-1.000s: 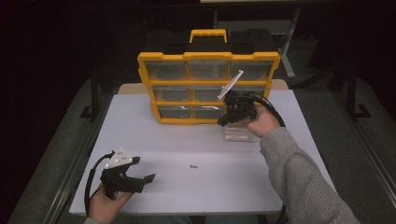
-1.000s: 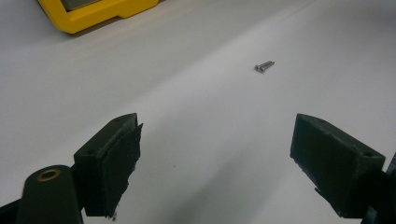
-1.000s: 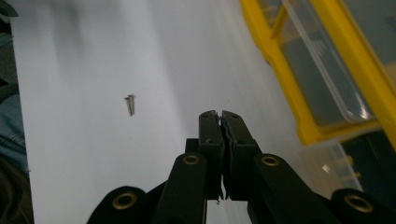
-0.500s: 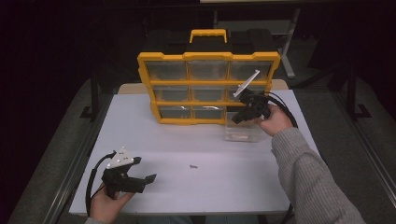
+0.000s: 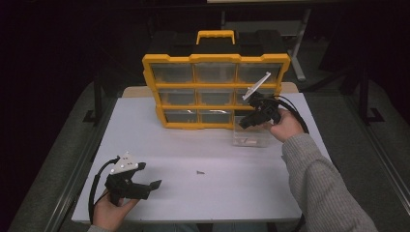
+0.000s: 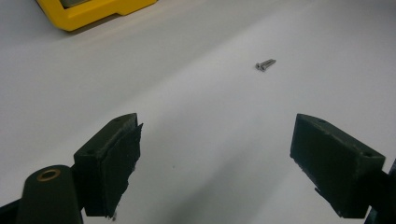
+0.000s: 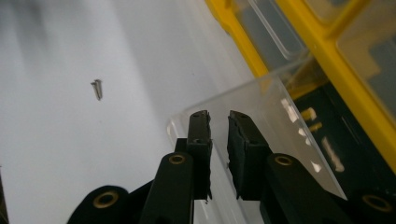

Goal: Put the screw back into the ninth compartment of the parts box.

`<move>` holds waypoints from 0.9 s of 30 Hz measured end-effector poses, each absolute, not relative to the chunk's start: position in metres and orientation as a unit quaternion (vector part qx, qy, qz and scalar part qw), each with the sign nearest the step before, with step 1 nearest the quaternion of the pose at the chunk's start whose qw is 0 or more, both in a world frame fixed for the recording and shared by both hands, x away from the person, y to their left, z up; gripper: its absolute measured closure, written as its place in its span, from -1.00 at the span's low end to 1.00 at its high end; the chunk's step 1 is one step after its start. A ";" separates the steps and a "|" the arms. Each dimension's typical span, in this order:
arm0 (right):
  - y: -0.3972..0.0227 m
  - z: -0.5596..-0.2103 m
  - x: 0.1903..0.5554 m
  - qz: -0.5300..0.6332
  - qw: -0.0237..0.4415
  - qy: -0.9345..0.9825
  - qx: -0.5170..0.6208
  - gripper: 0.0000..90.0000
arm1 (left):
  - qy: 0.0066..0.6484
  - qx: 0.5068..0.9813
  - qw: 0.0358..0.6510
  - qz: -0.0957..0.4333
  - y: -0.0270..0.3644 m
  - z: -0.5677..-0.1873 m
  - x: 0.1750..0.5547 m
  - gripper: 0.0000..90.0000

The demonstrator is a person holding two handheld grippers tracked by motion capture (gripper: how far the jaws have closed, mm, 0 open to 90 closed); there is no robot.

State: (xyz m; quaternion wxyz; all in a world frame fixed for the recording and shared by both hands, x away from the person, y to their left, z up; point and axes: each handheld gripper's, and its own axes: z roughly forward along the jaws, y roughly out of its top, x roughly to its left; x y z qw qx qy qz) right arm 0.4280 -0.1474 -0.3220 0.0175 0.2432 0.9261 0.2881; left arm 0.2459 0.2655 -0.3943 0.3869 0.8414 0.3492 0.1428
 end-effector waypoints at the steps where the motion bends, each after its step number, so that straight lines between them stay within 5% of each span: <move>1: -0.147 -0.322 0.428 0.288 0.018 0.926 0.243 0.72 | 0.349 0.841 0.387 0.143 0.265 -0.394 0.246 -0.65; 15: -0.112 -0.301 0.398 0.325 0.014 0.929 0.176 0.55 | 0.351 0.840 0.387 0.143 0.267 -0.394 0.246 -0.65; 27: -0.077 -0.325 0.384 0.329 -0.015 0.933 0.146 0.45 | 0.351 0.840 0.388 0.145 0.267 -0.393 0.246 -0.65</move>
